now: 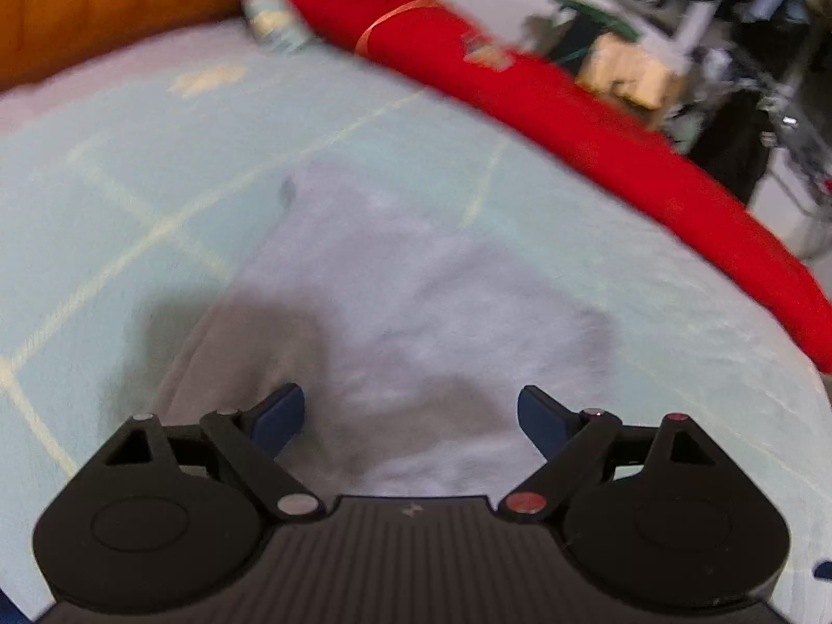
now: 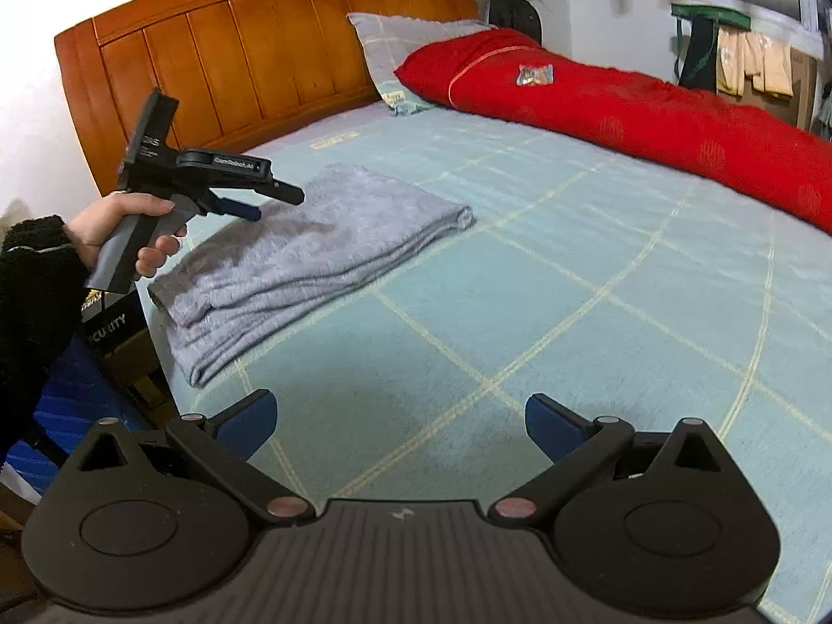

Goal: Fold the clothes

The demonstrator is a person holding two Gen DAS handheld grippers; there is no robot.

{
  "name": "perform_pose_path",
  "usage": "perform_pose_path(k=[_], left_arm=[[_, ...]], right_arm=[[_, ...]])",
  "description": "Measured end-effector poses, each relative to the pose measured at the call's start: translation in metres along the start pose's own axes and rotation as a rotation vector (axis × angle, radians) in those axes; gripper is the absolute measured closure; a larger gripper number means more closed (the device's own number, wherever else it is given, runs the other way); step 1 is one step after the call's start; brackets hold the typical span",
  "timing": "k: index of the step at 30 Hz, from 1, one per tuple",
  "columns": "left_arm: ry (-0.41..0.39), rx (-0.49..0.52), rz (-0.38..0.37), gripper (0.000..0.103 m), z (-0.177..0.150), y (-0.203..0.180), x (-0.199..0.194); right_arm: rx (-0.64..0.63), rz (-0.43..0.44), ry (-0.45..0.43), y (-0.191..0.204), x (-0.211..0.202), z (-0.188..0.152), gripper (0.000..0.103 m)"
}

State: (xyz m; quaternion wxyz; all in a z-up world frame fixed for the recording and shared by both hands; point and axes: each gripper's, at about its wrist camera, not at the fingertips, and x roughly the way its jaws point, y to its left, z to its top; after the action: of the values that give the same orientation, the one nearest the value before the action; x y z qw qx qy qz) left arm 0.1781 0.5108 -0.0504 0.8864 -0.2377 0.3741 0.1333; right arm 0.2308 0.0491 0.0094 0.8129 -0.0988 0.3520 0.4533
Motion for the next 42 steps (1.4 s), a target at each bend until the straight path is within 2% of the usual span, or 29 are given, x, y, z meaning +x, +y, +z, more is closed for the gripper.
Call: perform_pose_path(k=[4,8,11,14,17,21,26,29,34,38,42], left_arm=[[-0.024,0.049,0.034,0.014,-0.006,-0.013,-0.012],[-0.078,0.128,0.028,0.014,-0.011,-0.032,-0.049],[-0.095,0.197,0.012,0.009,-0.026,-0.044,-0.078],[-0.135,0.291,0.059,0.003,-0.051,-0.06,-0.095],[-0.119,0.294,0.046,0.001,-0.071,-0.061,-0.098],[-0.039,0.23,0.056,0.001,-0.085,-0.048,-0.078],[-0.025,0.293,0.09,0.001,-0.09,-0.052,-0.066],[-0.007,0.292,0.081,0.001,-0.087,-0.052,-0.06],[-0.023,0.325,0.092,0.001,-0.096,-0.055,-0.057],[-0.042,0.417,0.129,0.001,-0.107,-0.064,-0.055],[-0.078,0.404,0.151,0.001,-0.107,-0.073,-0.069]], right_arm=[[-0.009,-0.013,0.001,-0.001,-0.005,-0.001,0.0],[0.008,-0.012,-0.012,-0.004,-0.01,0.001,0.0],[0.008,0.007,-0.002,-0.001,-0.008,-0.001,0.0],[-0.014,0.012,0.021,0.005,-0.004,-0.006,0.0],[-0.016,0.026,0.033,0.009,-0.002,-0.009,0.0],[0.006,0.023,0.057,0.01,0.0,-0.012,0.0],[0.025,0.008,0.069,0.01,-0.002,-0.015,0.0],[0.04,0.011,0.062,0.009,-0.006,-0.016,0.0],[0.04,0.014,0.056,0.009,-0.012,-0.018,0.0],[0.044,0.014,0.047,0.008,-0.016,-0.017,0.0],[0.037,0.016,0.034,0.01,-0.023,-0.019,0.0]])
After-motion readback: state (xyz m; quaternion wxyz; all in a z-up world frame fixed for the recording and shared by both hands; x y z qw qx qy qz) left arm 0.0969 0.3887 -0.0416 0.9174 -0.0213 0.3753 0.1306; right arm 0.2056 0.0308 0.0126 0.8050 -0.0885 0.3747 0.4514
